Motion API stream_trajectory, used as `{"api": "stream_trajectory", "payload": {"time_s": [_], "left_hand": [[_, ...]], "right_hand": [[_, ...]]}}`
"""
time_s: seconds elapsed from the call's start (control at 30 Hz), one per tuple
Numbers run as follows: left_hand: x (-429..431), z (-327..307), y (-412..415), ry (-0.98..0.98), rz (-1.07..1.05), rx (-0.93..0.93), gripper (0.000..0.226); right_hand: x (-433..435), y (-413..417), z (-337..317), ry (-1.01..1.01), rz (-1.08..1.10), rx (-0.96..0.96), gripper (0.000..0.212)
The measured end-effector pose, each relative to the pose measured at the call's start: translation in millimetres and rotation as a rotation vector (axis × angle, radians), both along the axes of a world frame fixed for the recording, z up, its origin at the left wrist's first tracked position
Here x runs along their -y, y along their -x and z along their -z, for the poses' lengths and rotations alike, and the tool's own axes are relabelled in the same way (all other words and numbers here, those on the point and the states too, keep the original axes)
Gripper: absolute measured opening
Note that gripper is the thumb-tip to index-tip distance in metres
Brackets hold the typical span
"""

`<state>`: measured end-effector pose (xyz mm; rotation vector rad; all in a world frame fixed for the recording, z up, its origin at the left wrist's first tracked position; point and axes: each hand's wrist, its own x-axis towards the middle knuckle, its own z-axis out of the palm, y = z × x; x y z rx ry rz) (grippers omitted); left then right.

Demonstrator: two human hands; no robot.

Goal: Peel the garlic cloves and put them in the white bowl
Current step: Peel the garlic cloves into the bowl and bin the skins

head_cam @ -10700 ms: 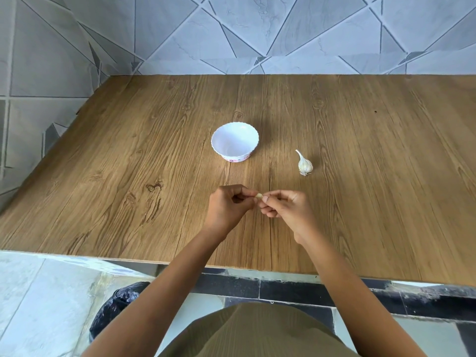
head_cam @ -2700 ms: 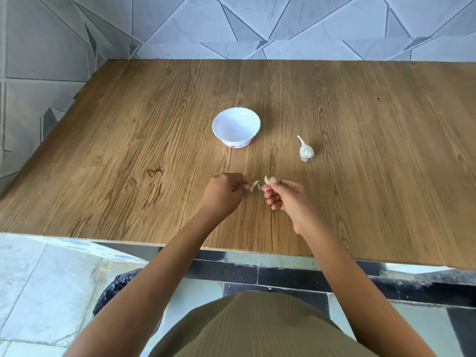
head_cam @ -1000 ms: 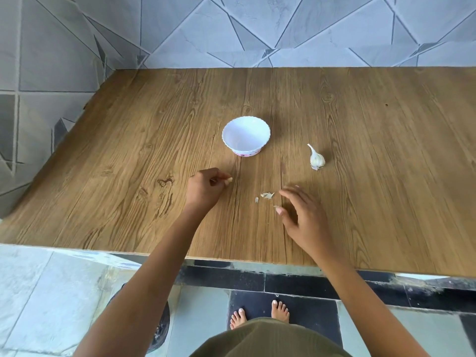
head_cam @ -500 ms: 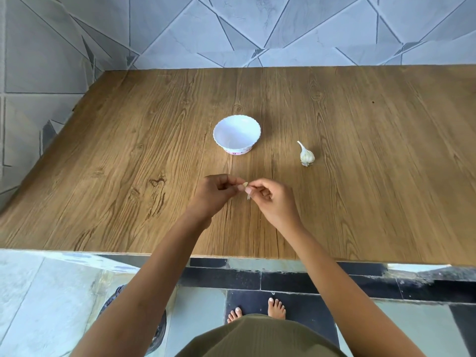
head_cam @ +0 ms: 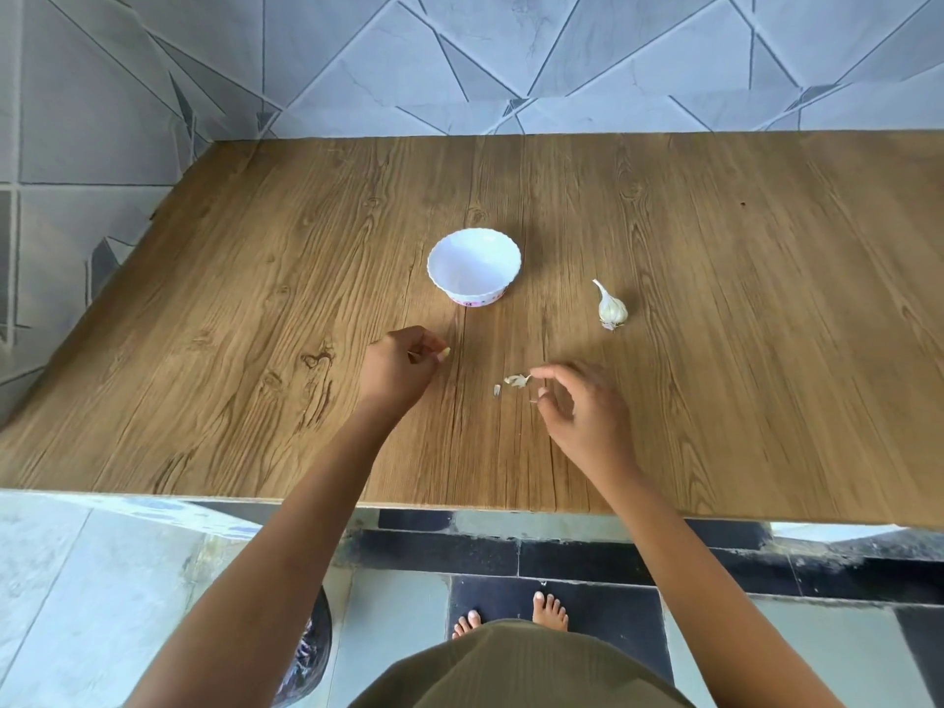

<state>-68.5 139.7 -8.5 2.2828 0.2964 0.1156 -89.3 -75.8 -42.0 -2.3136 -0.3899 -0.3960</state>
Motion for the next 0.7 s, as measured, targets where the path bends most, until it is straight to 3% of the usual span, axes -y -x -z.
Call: {"api": "stream_trajectory", "payload": {"time_s": [0.27,0.33,0.5,0.6,0.7], "left_hand": [[-5,6,-5,-0.161,0.018,0.014,0.013],[-5,6,-3,-0.226,0.069,0.056,0.013],[-2,0,8,-0.178,0.067,0.152,0.018],[17,-6,17,-0.197,0.228,0.149,0.023],[46,-5,17,-0.266,0.381,0.057,0.026]], "right_hand": [[10,7,11,0.198,-0.021,-0.109,0.033],[9,8,11,0.203,-0.020,-0.132,0.034],[12,10,9,0.157,-0.039,-0.175,0.039],[20,13,10,0.227,-0.010,-0.136,0.040],[32,16,11,0.308,0.023,-0.151,0.058]]}}
